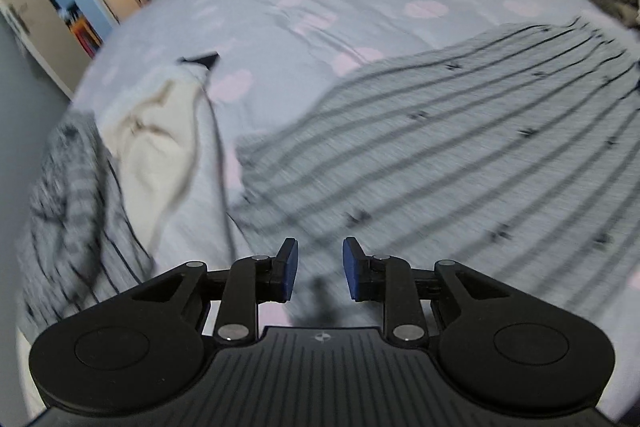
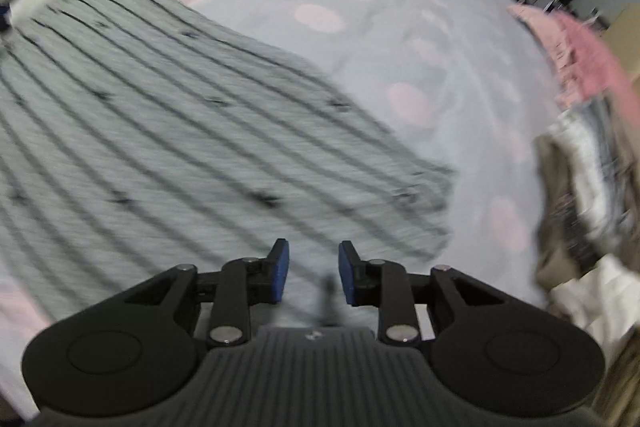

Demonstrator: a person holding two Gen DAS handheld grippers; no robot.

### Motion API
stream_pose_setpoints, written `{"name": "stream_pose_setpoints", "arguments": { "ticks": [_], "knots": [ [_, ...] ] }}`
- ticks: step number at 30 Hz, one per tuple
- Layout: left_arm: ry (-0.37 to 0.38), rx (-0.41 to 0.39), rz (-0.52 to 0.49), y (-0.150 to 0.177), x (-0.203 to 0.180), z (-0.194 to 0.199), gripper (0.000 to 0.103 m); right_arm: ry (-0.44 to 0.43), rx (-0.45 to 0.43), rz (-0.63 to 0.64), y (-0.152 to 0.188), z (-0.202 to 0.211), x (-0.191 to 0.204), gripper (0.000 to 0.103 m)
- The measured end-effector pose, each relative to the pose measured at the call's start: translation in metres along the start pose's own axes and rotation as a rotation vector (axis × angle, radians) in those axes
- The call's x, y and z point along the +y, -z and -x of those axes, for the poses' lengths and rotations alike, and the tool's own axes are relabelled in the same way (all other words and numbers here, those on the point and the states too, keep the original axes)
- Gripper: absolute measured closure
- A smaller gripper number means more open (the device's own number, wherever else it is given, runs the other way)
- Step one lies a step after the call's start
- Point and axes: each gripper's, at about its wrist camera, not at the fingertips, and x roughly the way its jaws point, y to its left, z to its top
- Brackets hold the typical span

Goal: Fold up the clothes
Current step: 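Open both grippers and release the folded shirt onto the bed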

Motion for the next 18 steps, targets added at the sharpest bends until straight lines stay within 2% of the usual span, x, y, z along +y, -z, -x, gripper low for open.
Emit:
{"name": "stream_pose_setpoints", "arguments": {
  "ticks": [2, 5, 9, 11, 13, 15, 16, 17, 18],
  "knots": [
    [0.039, 0.018, 0.033, 0.01, -0.002, 0.006, 0.08, -0.043, 0.005, -0.017, 0.007, 0.007, 0.009, 0.068],
    [0.056, 0.06, 0.057, 0.026, -0.004, 0.006, 0.08, -0.084, 0.019, -0.036, 0.021, 0.012, 0.018, 0.067],
    [0.039, 0.178, 0.035, 0.045, -0.011, -0.01, 0.08, -0.098, 0.083, -0.053, 0.04, 0.005, 0.025, 0.067],
    [0.025, 0.209, 0.03, 0.051, -0.014, -0.014, 0.08, -0.09, 0.123, -0.051, 0.048, -0.001, 0.028, 0.066],
    [0.02, 0.207, 0.033, 0.05, -0.015, -0.012, 0.08, -0.101, 0.125, -0.081, 0.053, 0.002, 0.025, 0.065],
    [0.021, 0.203, 0.04, 0.048, -0.016, -0.009, 0.077, -0.106, 0.108, -0.126, 0.056, 0.007, 0.016, 0.059],
    [0.026, 0.199, 0.05, 0.045, -0.015, -0.007, 0.075, -0.102, 0.096, -0.158, 0.057, 0.011, 0.009, 0.052],
    [0.029, 0.193, 0.06, 0.043, -0.014, -0.005, 0.07, -0.099, 0.093, -0.192, 0.058, 0.013, 0.002, 0.043],
    [0.027, 0.187, 0.073, 0.04, -0.013, -0.004, 0.062, -0.095, 0.089, -0.227, 0.06, 0.015, -0.006, 0.042]
  ]
}}
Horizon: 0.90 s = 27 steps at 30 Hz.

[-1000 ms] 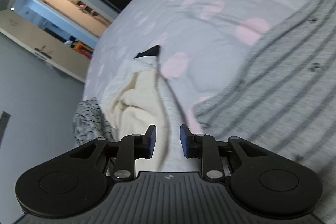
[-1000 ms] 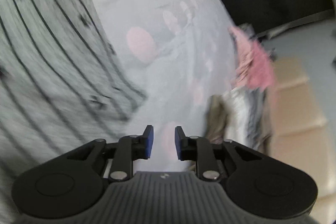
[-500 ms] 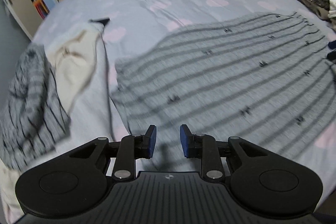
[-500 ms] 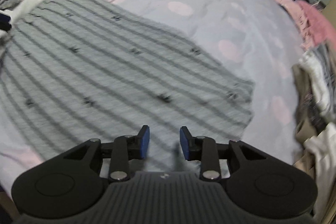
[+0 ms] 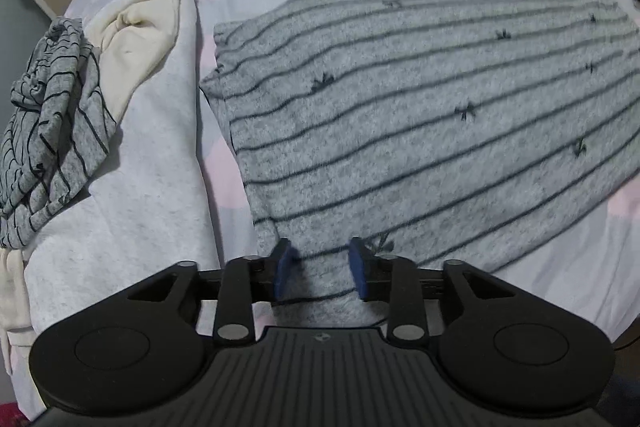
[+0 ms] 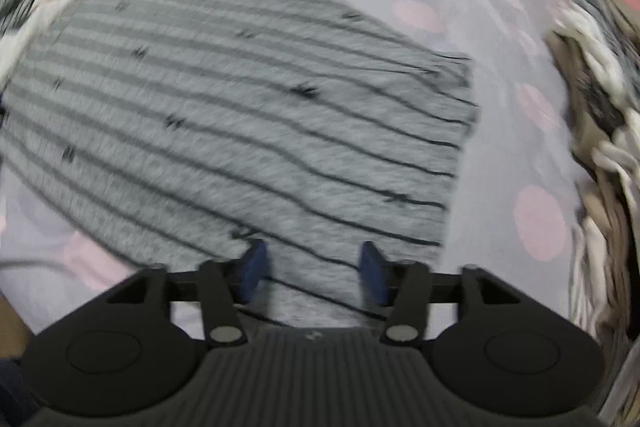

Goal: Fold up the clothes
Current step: 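Open both grippers and release the folded shirt onto the bed, then grasp the shirt side with the right gripper and fold it over the body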

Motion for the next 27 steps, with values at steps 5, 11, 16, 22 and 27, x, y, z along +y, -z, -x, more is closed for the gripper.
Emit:
{"name": "stream_pose_setpoints", "arguments": {
  "ticks": [5, 11, 16, 22, 27],
  "knots": [
    [-0.008, -0.025, 0.041, -0.012, 0.0, 0.006, 0.059, -0.015, 0.023, -0.247, 0.003, 0.002, -0.047, 0.042],
    [0.019, -0.031, 0.059, -0.026, -0.008, 0.002, 0.059, -0.027, 0.083, -0.374, 0.01, -0.018, -0.074, 0.042],
    [0.025, -0.025, 0.03, -0.033, -0.021, -0.005, 0.059, -0.107, 0.113, -0.419, 0.01, -0.035, -0.071, 0.041],
    [0.024, -0.016, 0.013, -0.042, -0.029, -0.012, 0.059, -0.105, 0.112, -0.372, -0.002, -0.04, -0.048, 0.074],
    [0.051, -0.04, 0.026, -0.044, -0.027, -0.005, 0.059, -0.108, 0.11, -0.426, -0.01, -0.028, -0.045, 0.086]
  ]
}}
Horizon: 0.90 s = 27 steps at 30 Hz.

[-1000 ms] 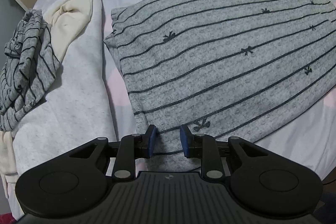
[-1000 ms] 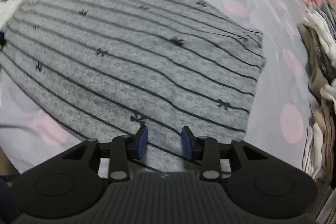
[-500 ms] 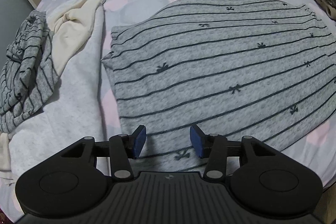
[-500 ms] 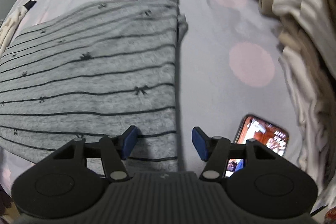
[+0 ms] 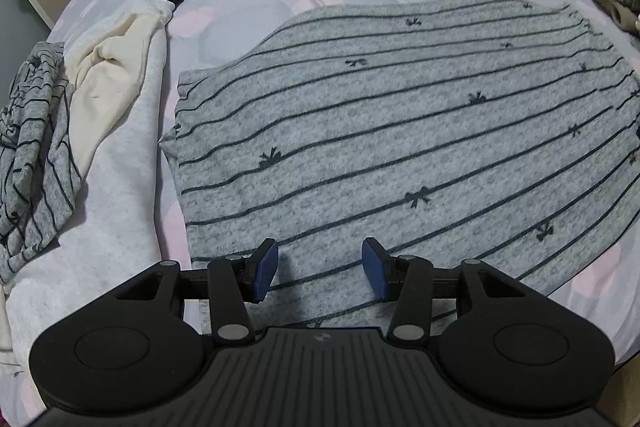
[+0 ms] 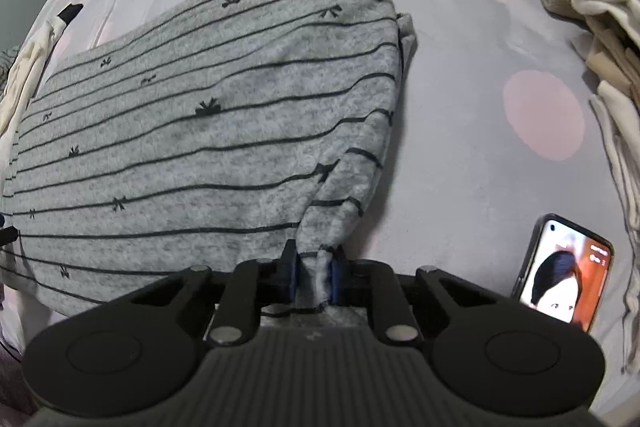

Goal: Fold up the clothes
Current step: 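Grasp the shirt side with the right gripper and fold it over the body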

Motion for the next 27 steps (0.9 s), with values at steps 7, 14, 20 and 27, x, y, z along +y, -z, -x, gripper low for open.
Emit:
{"name": "stream_pose_setpoints", "arguments": {
  "ticks": [7, 14, 20, 27],
  "knots": [
    [0.007, 0.002, 0.035, -0.003, 0.007, 0.008, 0.059, -0.005, -0.043, -0.028, -0.013, 0.035, 0.034, 0.087],
    [0.049, 0.011, 0.117, 0.0, 0.028, 0.014, 0.061, -0.084, -0.101, 0.08, -0.032, 0.065, 0.123, 0.088],
    [0.117, 0.038, 0.178, 0.009, 0.049, 0.015, 0.077, -0.169, -0.083, 0.212, -0.037, 0.067, 0.207, 0.088],
    [0.132, 0.04, 0.228, 0.024, 0.074, 0.017, 0.079, -0.272, 0.003, 0.362, -0.022, 0.038, 0.304, 0.088]
  ]
}}
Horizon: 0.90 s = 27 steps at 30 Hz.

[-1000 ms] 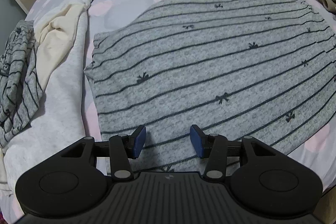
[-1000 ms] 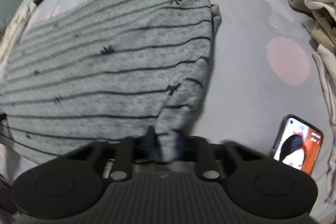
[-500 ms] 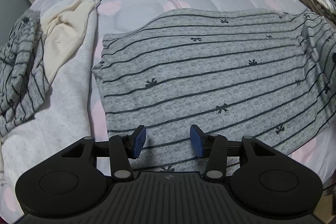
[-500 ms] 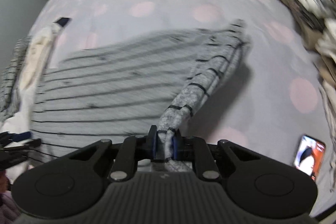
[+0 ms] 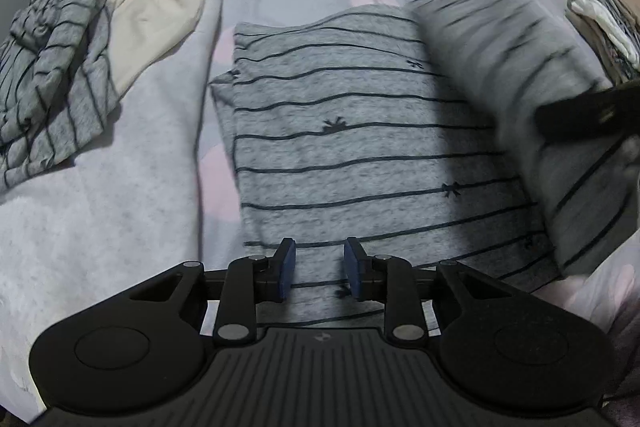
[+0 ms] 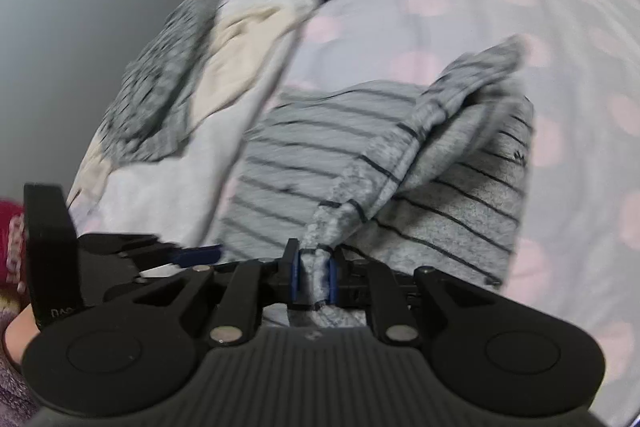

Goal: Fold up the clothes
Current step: 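Grasp the shirt side with the right gripper and fold it over the body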

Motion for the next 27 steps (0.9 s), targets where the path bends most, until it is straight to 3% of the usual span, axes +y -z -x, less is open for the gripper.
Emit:
{"name": "stream_pose_setpoints", "arguments": {
  "ticks": [9, 12, 13, 17, 21, 24, 27],
  "knots": [
    [-0.01, 0.01, 0.057, 0.009, 0.037, 0.005, 0.079, -0.012, 0.148, 0.055, -0.003, -0.092, 0.037, 0.087],
    [0.002, 0.006, 0.06, 0.01, 0.039, 0.009, 0.079, -0.01, 0.179, 0.042, -0.005, -0.105, 0.037, 0.077],
    [0.007, 0.004, 0.06, 0.01, 0.04, 0.01, 0.079, -0.015, 0.183, 0.034, -0.006, -0.105, 0.036, 0.072],
    [0.05, -0.016, 0.066, 0.008, 0.038, 0.018, 0.077, -0.016, 0.141, 0.036, -0.01, -0.091, 0.032, 0.07],
    [0.099, -0.05, 0.073, 0.004, 0.033, 0.026, 0.06, -0.008, 0.08, 0.044, -0.012, -0.067, 0.021, 0.063],
    [0.127, -0.068, 0.082, 0.001, 0.028, 0.031, 0.058, -0.01, 0.049, 0.022, -0.009, -0.05, 0.009, 0.061],
    [0.15, -0.078, 0.115, -0.002, 0.025, 0.033, 0.058, 0.051, 0.032, 0.024, -0.002, -0.039, -0.002, 0.06]
  ]
}}
